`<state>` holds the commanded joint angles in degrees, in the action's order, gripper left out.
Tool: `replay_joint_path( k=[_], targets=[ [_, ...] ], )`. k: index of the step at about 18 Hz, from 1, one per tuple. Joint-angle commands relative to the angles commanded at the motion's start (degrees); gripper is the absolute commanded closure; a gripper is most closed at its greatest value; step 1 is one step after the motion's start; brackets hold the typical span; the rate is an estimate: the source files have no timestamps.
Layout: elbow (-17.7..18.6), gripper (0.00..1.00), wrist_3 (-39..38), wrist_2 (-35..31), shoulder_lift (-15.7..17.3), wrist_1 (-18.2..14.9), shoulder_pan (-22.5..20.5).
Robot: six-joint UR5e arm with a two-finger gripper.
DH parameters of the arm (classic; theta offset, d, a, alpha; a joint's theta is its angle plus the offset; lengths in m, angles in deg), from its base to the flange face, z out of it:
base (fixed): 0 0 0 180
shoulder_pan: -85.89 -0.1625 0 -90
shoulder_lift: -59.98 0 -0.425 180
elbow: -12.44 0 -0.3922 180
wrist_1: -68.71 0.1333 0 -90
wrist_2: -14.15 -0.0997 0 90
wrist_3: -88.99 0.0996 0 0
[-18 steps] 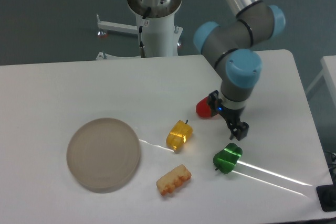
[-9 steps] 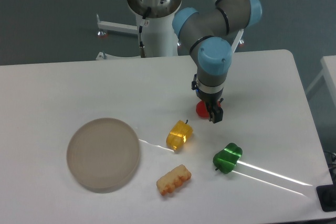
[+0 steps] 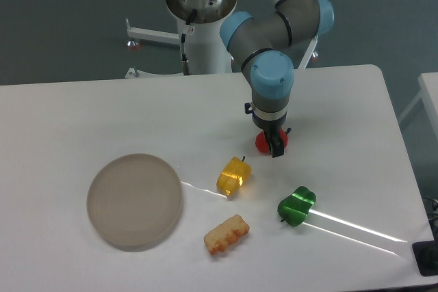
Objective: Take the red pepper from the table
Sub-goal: 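Lower the gripper around the red pepper and close on it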
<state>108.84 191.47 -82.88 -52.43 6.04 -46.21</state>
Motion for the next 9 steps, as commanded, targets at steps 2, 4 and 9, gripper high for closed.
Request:
replay_joint_path(
  k=[2,4,9],
  targets=[
    [0.9,0.0,0.1,0.0,0.0,1.7,-0.3],
    [1.1,0.0,0.6,-0.1,-0.4,2.2,-0.4],
    [1.3,0.0,1.1,-0.1,-1.8,3.3,-0.5]
  ],
)
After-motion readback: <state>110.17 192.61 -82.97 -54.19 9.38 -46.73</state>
